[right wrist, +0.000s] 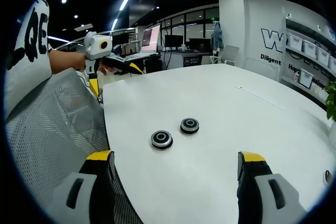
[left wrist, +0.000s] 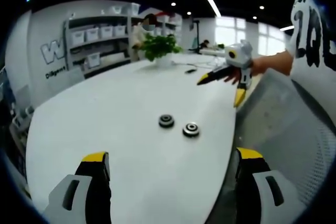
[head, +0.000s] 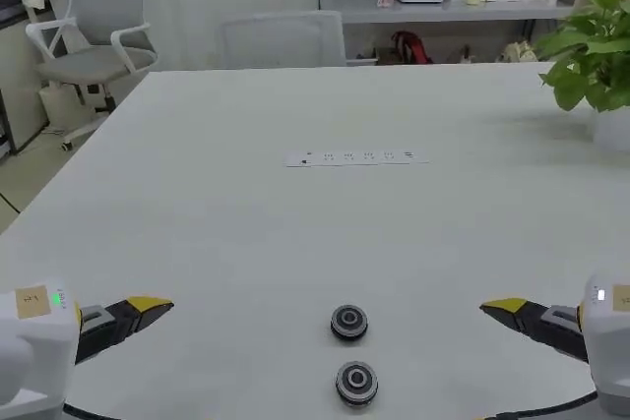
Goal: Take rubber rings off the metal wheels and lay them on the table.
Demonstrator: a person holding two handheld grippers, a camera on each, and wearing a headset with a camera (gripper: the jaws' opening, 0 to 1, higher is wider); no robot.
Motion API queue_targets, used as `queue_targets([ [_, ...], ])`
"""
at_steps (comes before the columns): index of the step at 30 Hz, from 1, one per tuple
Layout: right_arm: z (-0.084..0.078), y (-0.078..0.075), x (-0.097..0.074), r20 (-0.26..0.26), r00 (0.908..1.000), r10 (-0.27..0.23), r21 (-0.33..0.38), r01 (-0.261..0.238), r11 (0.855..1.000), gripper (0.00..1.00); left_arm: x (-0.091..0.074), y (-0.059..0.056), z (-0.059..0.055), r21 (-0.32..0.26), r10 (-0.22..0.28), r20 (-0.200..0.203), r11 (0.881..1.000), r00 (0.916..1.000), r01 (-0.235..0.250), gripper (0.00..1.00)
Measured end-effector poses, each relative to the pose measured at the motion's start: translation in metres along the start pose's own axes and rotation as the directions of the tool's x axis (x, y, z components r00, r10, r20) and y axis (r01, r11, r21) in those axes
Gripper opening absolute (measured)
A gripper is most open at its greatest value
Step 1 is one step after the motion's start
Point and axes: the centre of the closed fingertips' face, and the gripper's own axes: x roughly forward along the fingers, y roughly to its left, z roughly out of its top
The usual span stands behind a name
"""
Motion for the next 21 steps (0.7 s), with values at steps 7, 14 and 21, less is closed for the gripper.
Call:
queue_targets([
  [7,0.0005,-0.0002,-0.0001,0.002,1.0,0.002,0.001,-0.002,1.0,0.93,-0.0008,0.0015,0.0011,-0.004,-0.001,0.005,1.0,1.0,0.001,1.0],
  [14,0.0008,-0.0011,-0.0005,0.005,1.0,0.001,0.005,-0.001,1.0,0.92,-0.0004,0.0005,0.0024,-0.006,-0.005,0.006,1.0,1.0,0.005,1.0],
  [21,0.0003,-0.0009,-0.0009,0.001,1.0,0.007,0.001,-0.007,1.0,0.92,0.0,-0.0007,0.0003,-0.008,-0.018,-0.003,1.0,0.9998,0.018,0.96],
])
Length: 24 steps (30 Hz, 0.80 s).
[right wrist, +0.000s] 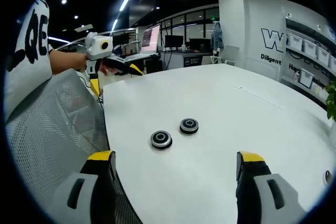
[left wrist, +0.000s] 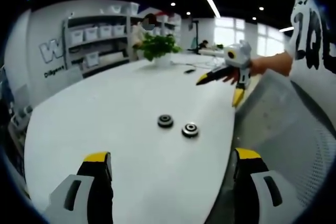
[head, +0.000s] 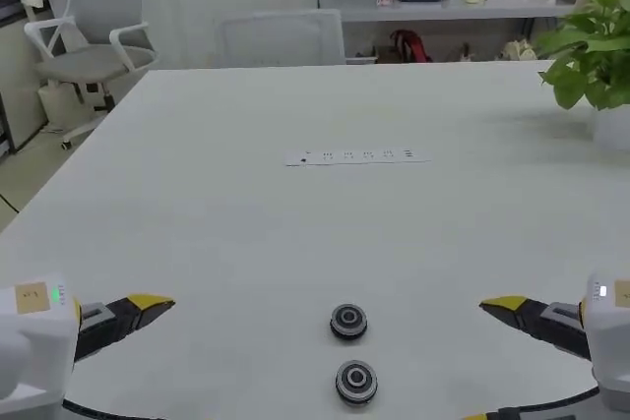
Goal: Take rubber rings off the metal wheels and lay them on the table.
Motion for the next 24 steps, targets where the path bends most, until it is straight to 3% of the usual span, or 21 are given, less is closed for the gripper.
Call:
queue_targets([
  [12,0.002,-0.003,0.006,-0.008,0.9998,0.016,-0.017,-0.016,1.0,0.89,0.003,0.004,0.002,0.032,-0.012,-0.021,0.999,0.9997,0.013,0.94],
  [15,0.0,-0.004,0.008,-0.029,0.9993,0.025,-0.041,-0.026,0.999,0.86,0.005,0.006,0.004,0.038,-0.015,-0.026,0.999,0.9996,0.016,0.93],
  [24,0.005,-0.005,0.015,-0.029,0.9983,0.05,-0.081,-0.052,0.995,0.76,0.013,0.012,0.009,0.075,-0.027,-0.04,0.997,0.9988,0.03,0.88],
])
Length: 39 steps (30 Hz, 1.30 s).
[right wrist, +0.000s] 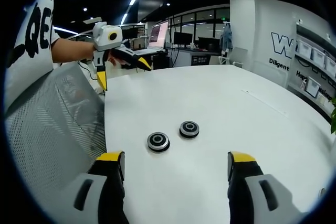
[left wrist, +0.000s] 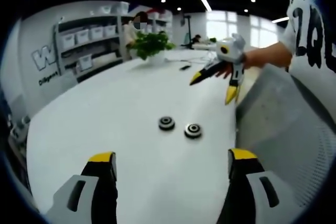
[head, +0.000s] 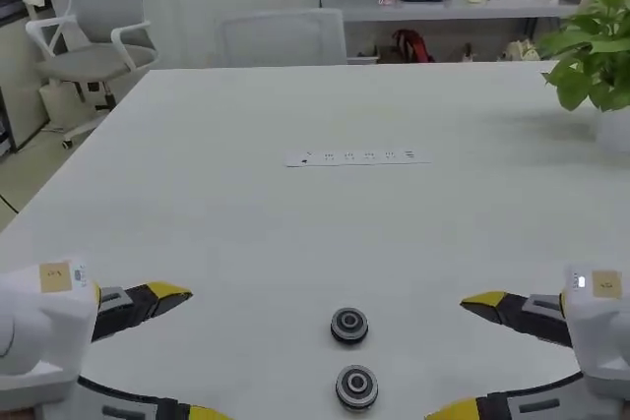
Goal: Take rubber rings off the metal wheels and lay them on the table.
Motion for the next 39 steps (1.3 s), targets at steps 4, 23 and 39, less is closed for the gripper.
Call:
queue_targets([
  [4,0.002,0.001,0.004,0.002,0.9998,0.021,-0.007,-0.021,1.0,0.72,0.004,0.001,0.005,0.013,-0.01,0.007,1.0,0.9999,0.01,0.86],
  [23,0.003,-0.001,0.023,-0.017,0.9961,0.086,-0.031,-0.087,0.996,0.56,0.032,0.002,0.015,0.056,-0.062,-0.001,0.997,0.9981,0.062,0.76],
  [39,-0.01,0.012,0.043,-0.054,0.9862,0.156,-0.042,-0.159,0.986,0.44,0.057,-0.011,0.012,0.055,-0.135,-0.016,0.989,0.9907,0.136,0.67],
])
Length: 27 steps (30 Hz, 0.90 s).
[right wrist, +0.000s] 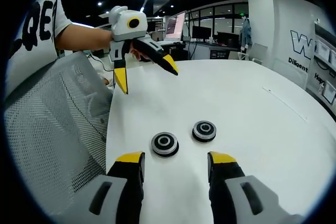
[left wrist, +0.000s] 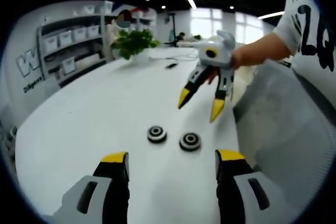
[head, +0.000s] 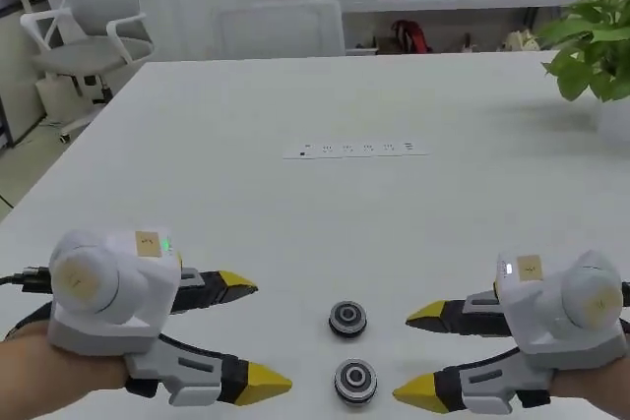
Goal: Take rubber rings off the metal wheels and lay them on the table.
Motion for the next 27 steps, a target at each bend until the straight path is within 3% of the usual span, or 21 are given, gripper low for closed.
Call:
queue_targets([
  [17,-0.008,0.01,0.019,-0.019,0.9986,0.05,-0.001,-0.05,0.999,0.34,0.031,-0.021,-0.013,-0.051,-0.088,-0.035,0.995,0.9955,0.086,0.57],
  [27,-0.015,0.016,0.026,-0.048,0.9957,0.079,-0.002,-0.079,0.997,0.31,0.042,-0.025,-0.012,-0.066,-0.104,-0.037,0.993,0.9938,0.102,0.53],
])
